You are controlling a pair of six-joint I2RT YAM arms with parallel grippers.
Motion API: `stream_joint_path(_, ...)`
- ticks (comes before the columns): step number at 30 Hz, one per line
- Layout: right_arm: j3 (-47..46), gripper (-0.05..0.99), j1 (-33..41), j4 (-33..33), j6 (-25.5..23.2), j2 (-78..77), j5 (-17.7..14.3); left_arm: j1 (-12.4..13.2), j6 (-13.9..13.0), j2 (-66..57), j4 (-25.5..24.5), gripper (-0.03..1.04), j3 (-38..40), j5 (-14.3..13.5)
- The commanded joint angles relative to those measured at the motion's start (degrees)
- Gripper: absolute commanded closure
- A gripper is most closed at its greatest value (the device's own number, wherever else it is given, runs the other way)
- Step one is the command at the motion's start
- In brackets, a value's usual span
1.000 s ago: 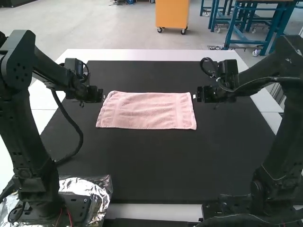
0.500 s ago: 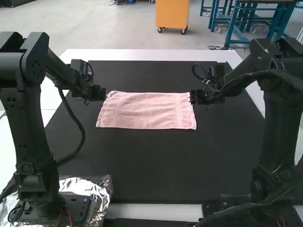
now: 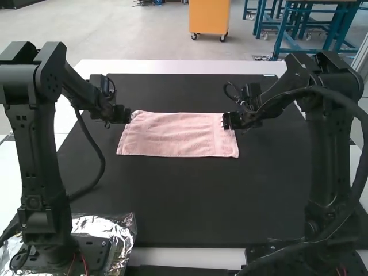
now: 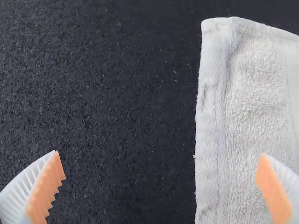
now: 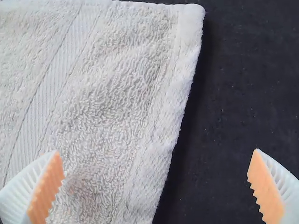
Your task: Fold the towel.
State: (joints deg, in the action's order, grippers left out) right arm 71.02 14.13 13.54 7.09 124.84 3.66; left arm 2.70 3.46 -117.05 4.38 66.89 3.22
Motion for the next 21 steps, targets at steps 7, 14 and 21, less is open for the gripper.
stream_joint_path(7, 3.4, 0.03, 0.1, 0.4, 0.6, 2.5, -0.7, -2.7, -0.8, -3.1, 0.6, 0.05, 3.9, -0.1)
stream_joint_path(14, 4.2, 0.03, 0.0, 0.4, 1.4, 3.7, -1.5, -2.8, -1.2, -5.0, 0.1, 0.05, 5.3, -2.1)
stream_joint_path(21, 5.0, 0.03, 0.0, 0.0, 2.1, 5.2, -2.8, -2.5, -2.2, -7.1, 0.5, 0.05, 5.4, -3.8)
